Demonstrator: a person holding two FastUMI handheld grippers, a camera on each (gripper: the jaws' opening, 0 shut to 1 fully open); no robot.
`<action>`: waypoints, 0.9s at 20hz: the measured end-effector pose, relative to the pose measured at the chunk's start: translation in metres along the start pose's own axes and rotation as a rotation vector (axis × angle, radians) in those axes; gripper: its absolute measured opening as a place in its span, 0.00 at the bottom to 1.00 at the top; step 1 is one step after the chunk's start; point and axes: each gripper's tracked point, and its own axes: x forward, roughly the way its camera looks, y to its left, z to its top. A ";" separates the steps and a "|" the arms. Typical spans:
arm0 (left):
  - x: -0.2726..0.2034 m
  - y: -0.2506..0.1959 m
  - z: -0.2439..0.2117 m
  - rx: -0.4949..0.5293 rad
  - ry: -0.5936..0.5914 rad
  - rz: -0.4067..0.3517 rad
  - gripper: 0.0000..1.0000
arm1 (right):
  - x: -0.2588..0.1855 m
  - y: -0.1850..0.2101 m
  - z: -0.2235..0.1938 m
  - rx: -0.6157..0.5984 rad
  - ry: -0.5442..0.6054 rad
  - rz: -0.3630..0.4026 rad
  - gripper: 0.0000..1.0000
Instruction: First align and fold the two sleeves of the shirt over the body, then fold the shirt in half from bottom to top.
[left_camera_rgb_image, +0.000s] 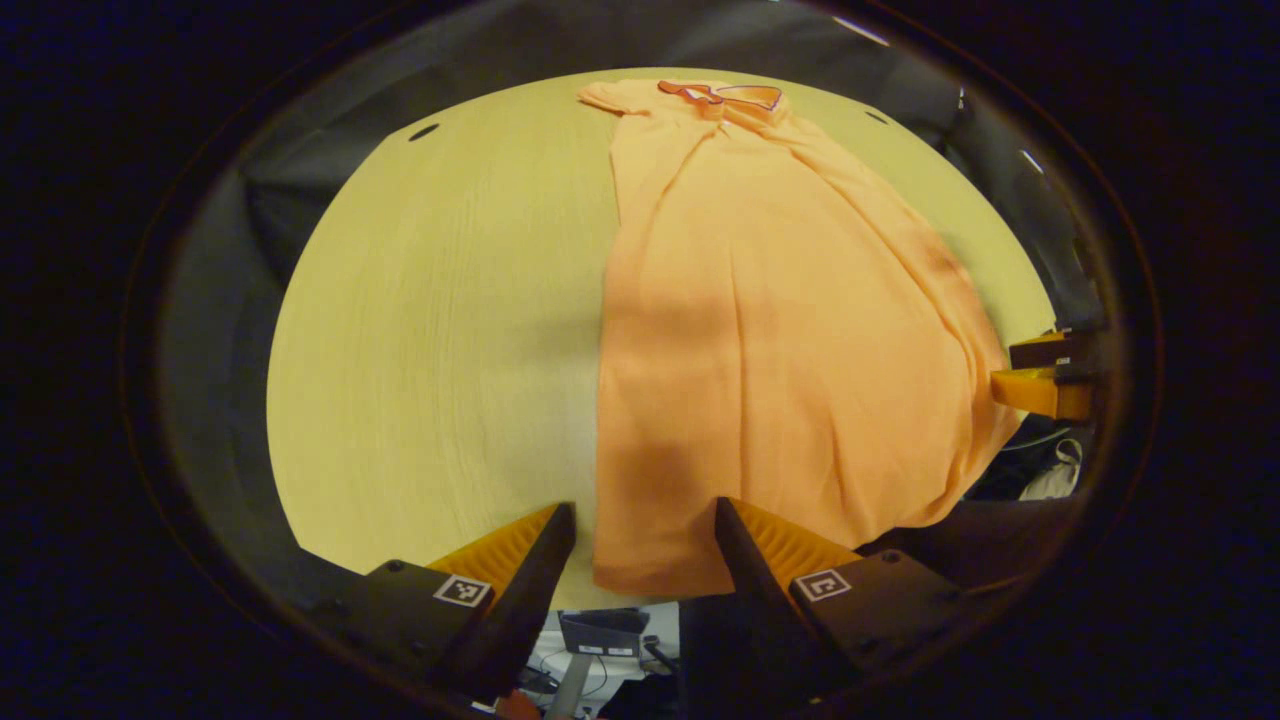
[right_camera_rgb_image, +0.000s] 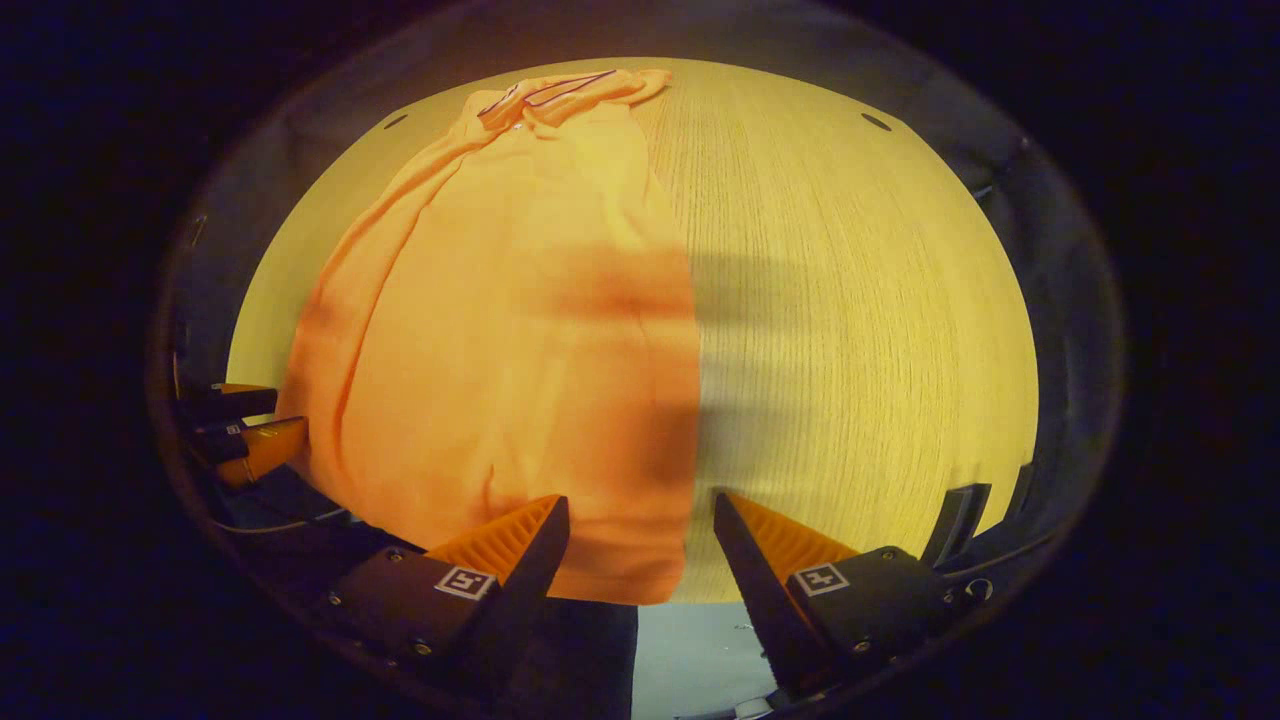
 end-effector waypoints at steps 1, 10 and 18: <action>0.000 0.000 0.001 0.009 0.008 0.000 0.94 | 0.002 0.000 -0.002 -0.001 0.010 -0.003 0.91; 0.006 -0.003 0.003 -0.012 0.153 -0.010 0.94 | 0.005 0.000 0.000 0.001 0.100 -0.017 0.93; 0.009 -0.016 0.007 0.013 0.162 -0.027 0.71 | 0.005 0.001 0.001 0.032 0.136 -0.023 0.78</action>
